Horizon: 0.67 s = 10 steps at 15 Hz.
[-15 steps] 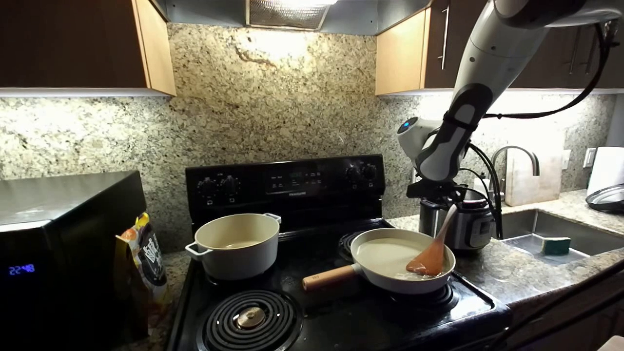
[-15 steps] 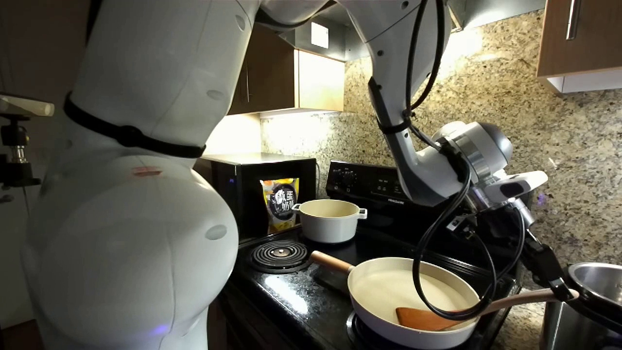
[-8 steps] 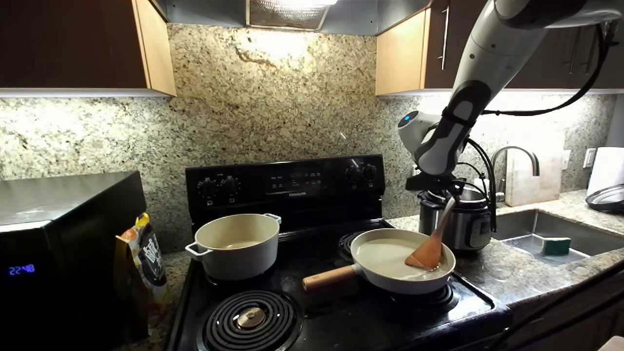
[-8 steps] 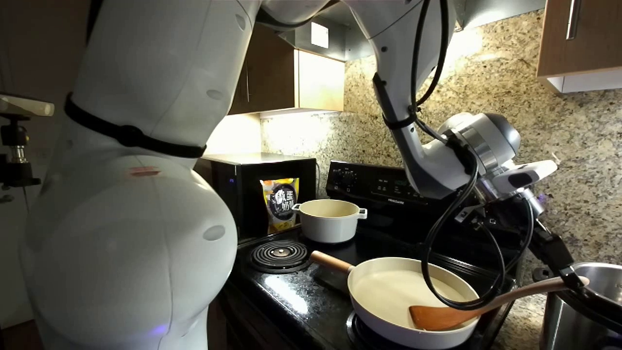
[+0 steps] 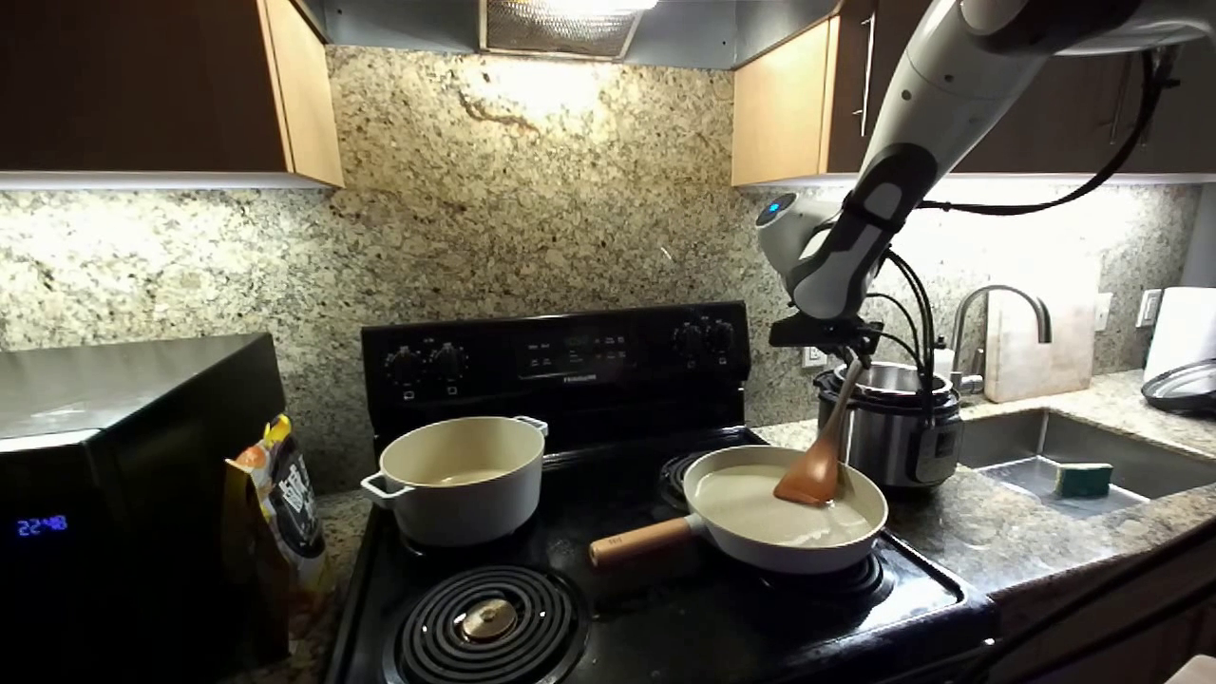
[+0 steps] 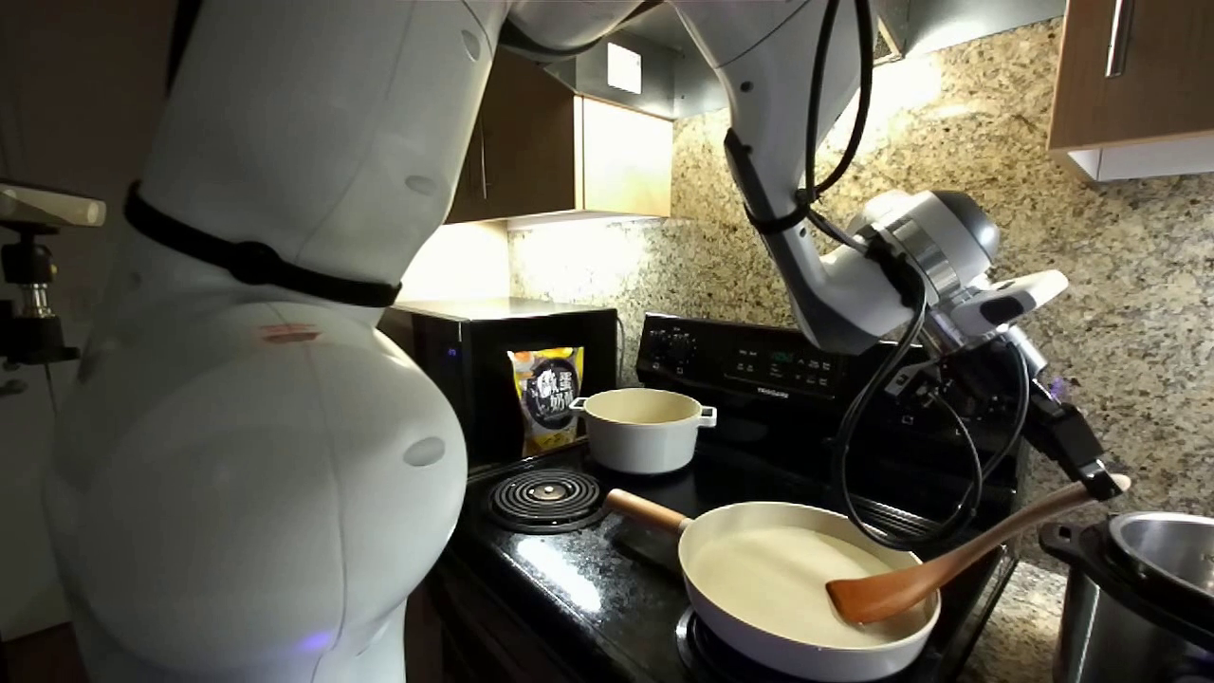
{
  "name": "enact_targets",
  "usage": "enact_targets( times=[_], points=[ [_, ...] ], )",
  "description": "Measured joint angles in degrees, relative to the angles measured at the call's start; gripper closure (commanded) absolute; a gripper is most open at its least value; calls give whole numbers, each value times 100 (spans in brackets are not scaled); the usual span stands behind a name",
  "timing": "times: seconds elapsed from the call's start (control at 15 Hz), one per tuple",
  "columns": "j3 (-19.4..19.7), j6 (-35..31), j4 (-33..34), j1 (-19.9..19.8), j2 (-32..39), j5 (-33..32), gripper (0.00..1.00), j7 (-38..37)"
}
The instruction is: Stir the pan using the wooden spatula
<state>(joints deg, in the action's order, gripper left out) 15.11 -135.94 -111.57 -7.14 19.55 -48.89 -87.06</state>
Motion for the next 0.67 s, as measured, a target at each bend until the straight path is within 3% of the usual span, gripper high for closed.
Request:
enact_targets(
  times=[0.67],
  points=[
    [-359, 508, 242, 599, -1, -190, 93, 0]
  ],
)
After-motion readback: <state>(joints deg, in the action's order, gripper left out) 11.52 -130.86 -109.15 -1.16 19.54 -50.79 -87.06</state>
